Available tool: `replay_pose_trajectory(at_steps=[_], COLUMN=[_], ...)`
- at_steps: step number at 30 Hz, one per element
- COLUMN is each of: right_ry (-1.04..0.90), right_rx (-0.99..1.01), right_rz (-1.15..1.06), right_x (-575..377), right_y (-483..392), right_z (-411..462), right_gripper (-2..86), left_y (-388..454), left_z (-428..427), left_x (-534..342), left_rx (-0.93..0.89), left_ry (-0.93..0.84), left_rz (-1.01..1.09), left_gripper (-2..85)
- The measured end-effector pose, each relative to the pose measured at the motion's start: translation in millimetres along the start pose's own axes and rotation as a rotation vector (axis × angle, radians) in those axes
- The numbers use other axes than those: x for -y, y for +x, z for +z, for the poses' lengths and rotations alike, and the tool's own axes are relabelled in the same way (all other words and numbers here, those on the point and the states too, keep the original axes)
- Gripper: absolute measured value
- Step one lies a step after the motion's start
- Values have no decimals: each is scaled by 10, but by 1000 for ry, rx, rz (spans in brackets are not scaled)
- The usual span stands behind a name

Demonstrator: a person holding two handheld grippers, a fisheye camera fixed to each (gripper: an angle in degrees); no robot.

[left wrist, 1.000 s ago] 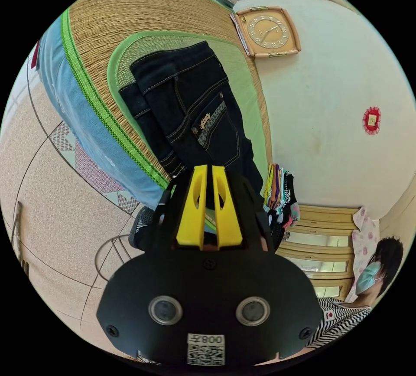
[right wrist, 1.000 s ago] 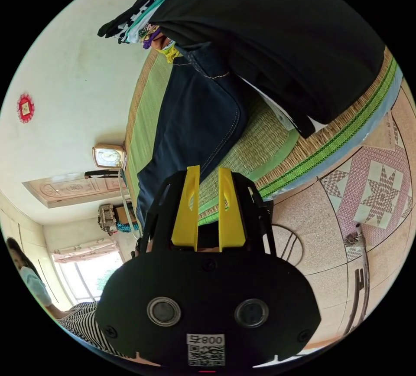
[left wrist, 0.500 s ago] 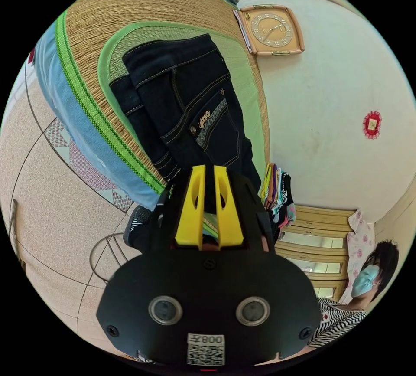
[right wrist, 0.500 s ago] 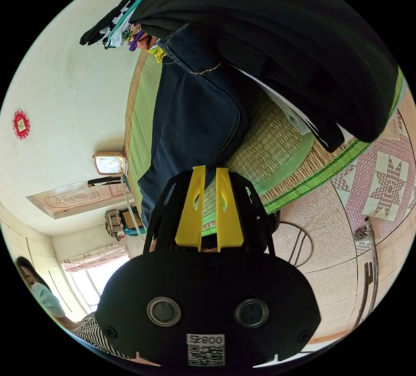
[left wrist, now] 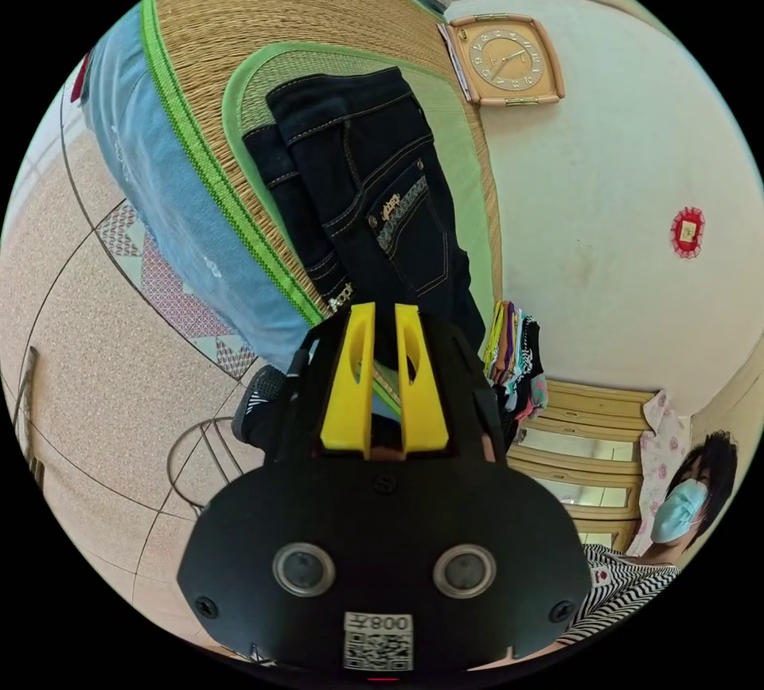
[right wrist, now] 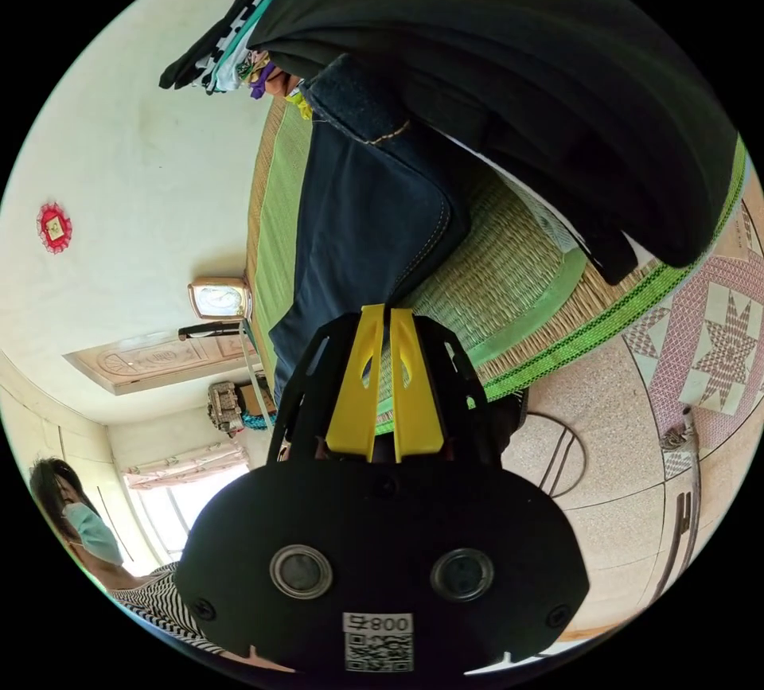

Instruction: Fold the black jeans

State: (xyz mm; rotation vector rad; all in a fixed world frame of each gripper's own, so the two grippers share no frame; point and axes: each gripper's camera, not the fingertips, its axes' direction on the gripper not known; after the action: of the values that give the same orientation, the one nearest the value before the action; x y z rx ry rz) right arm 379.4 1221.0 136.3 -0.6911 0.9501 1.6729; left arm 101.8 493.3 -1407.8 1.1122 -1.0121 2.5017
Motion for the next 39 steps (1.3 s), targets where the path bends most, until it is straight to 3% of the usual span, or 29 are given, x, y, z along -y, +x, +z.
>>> replay_pose_trajectory(at_steps=[18, 28, 39], right_ry=[0, 2, 98], right_rx=[-5, 3, 115], right_rz=[0, 32, -200], right_x=[-127, -79, -280], right_y=[-181, -390, -1334], right_z=[-329, -422, -965], right_gripper=[59, 17, 6], left_y=[75, 254, 663], left_z=[-106, -324, -653], left_x=[415, 595, 798], left_rx=[-3, -33, -68], left_ry=[-23, -3, 26], left_rz=[-37, 11, 151], left_gripper=[37, 24, 21])
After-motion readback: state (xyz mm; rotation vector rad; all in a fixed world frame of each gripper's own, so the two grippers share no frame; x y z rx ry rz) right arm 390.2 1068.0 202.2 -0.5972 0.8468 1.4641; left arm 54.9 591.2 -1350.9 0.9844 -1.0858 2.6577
